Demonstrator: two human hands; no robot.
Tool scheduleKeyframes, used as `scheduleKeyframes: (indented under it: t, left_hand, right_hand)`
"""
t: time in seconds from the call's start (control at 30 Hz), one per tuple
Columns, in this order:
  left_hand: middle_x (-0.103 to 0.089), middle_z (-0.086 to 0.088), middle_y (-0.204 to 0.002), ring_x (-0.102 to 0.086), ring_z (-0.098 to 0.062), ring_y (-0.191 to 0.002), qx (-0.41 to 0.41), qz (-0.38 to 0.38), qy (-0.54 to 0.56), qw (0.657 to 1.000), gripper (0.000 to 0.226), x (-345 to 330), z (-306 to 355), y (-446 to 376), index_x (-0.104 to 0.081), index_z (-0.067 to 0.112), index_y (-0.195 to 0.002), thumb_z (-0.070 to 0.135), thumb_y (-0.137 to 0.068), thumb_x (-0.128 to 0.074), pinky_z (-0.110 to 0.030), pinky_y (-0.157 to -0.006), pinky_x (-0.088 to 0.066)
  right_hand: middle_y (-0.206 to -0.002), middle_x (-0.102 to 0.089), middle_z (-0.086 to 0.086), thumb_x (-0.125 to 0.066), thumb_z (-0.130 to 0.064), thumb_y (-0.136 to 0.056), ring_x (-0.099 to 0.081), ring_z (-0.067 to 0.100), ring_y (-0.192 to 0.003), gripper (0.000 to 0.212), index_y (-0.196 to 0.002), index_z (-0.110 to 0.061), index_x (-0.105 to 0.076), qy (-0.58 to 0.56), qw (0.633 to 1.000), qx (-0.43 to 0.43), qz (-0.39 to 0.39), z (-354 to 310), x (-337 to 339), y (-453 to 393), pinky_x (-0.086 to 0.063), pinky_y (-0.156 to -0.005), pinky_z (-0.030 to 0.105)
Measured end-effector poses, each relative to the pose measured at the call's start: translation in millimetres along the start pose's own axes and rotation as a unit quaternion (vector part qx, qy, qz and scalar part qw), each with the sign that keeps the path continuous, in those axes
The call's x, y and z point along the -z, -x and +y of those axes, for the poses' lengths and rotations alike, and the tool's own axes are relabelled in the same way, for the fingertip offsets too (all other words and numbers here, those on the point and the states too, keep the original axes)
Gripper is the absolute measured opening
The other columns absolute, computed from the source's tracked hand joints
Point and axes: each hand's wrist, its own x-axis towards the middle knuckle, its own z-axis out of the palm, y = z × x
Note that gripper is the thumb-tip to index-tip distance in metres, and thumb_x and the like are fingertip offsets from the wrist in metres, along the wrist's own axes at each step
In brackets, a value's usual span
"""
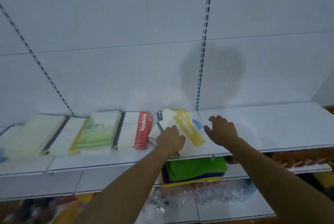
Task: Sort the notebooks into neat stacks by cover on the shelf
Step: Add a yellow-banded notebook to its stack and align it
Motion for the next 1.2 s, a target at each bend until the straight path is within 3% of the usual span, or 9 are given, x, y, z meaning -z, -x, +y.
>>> scheduleKeyframes:
  t: [0.13, 0.3, 0.4, 0.53, 0.63, 0.83, 1.1, 1.2]
  left_hand:
    - [-0.061, -0.014, -0.116, -0.061, -0.03, -0.105, 0.055, 0.01, 0.05, 0.997, 0.041, 5.4, -30.6, -15.2, -0.055, 0.004, -0.117, 0.035, -0.089, -0.051, -0.034, -0.084, -0.051]
    - [-0.064, -0.014, -0.108, -0.062, -0.029, -0.096, 0.076, 0.018, 0.065, 0.995, 0.042, -11.8, -50.7, -37.0, -0.057, 0.008, -0.114, 0.036, -0.082, -0.052, -0.037, -0.079, -0.055]
    - [-0.062, -0.014, -0.109, -0.06, -0.028, -0.099, 0.088, 0.019, 0.074, 0.993, 0.043, -18.4, -52.2, -45.4, -0.057, 0.008, -0.114, 0.039, -0.084, -0.055, -0.037, -0.08, -0.054]
    - [-0.057, -0.013, -0.121, -0.057, -0.027, -0.11, 0.138, 0.018, 0.076, 0.987, 0.064, -27.9, -51.7, -63.0, -0.054, 0.01, -0.122, 0.054, -0.077, -0.066, -0.037, -0.088, -0.052]
    - [-0.048, -0.012, -0.128, -0.049, -0.026, -0.12, 0.19, 0.031, 0.073, 0.979, 0.073, -32.3, -43.9, -68.2, -0.044, 0.007, -0.128, 0.048, -0.075, -0.075, -0.036, -0.091, -0.047]
    - [-0.067, -0.006, -0.106, -0.066, -0.022, -0.095, 0.196, 0.013, 0.123, 0.973, 0.059, -23.1, -38.8, -75.1, -0.061, 0.01, -0.108, 0.041, -0.063, -0.084, -0.035, -0.078, -0.058]
    - [-0.062, -0.01, -0.117, -0.061, -0.025, -0.106, 0.194, 0.015, 0.097, 0.976, 0.059, -24.9, -34.9, -71.7, -0.056, 0.006, -0.118, 0.043, -0.077, -0.075, -0.035, -0.09, -0.052]
    - [-0.065, -0.008, -0.113, -0.063, -0.024, -0.103, 0.204, 0.024, 0.065, 0.976, 0.051, -26.8, -33.3, -72.0, -0.059, 0.007, -0.113, 0.042, -0.079, -0.073, -0.034, -0.088, -0.052]
  right_hand:
    - [-0.127, -0.051, 0.006, -0.038, -0.049, -0.095, -0.051, 0.024, -0.116, 0.052, -0.136, -0.016, -0.042, -0.008, 0.999, 0.038, -0.034, -29.5, -23.6, -21.5, -0.041, -0.095, 0.038]
    - [-0.132, -0.049, 0.007, -0.041, -0.05, -0.094, -0.05, 0.026, -0.12, 0.057, -0.138, -0.015, -0.04, -0.03, 0.996, 0.015, -0.08, -45.5, -45.0, -42.5, -0.041, -0.098, 0.039]
    - [-0.131, -0.049, 0.009, -0.044, -0.051, -0.093, -0.05, 0.026, -0.119, 0.058, -0.135, -0.012, -0.043, -0.047, 0.995, -0.009, -0.092, -50.0, -54.1, -52.4, -0.043, -0.097, 0.039]
    - [-0.129, -0.047, 0.014, -0.053, -0.056, -0.087, -0.052, 0.028, -0.115, 0.067, -0.131, -0.007, -0.043, -0.082, 0.987, -0.038, -0.131, -54.2, -71.9, -60.1, -0.047, -0.093, 0.039]
    - [-0.128, -0.046, 0.015, -0.06, -0.058, -0.082, -0.055, 0.028, -0.111, 0.074, -0.129, -0.005, -0.04, -0.107, 0.98, -0.065, -0.154, -58.5, -82.5, -60.5, -0.047, -0.088, 0.037]
    - [-0.119, -0.056, 0.01, -0.066, -0.062, -0.075, -0.06, 0.022, -0.103, 0.09, -0.133, -0.002, -0.032, -0.099, 0.976, -0.061, -0.183, -51.1, -82.6, -74.0, -0.051, -0.082, 0.034]
    - [-0.109, -0.059, 0.007, -0.068, -0.06, -0.075, -0.061, 0.019, -0.096, 0.086, -0.129, -0.001, -0.034, -0.123, 0.971, -0.026, -0.204, -45.6, -86.8, -80.9, -0.051, -0.076, 0.03]
    - [-0.118, -0.057, 0.01, -0.068, -0.06, -0.074, -0.06, 0.022, -0.103, 0.094, -0.134, 0.001, -0.029, -0.128, 0.969, -0.029, -0.209, -46.0, -88.0, -81.0, -0.053, -0.086, 0.036]
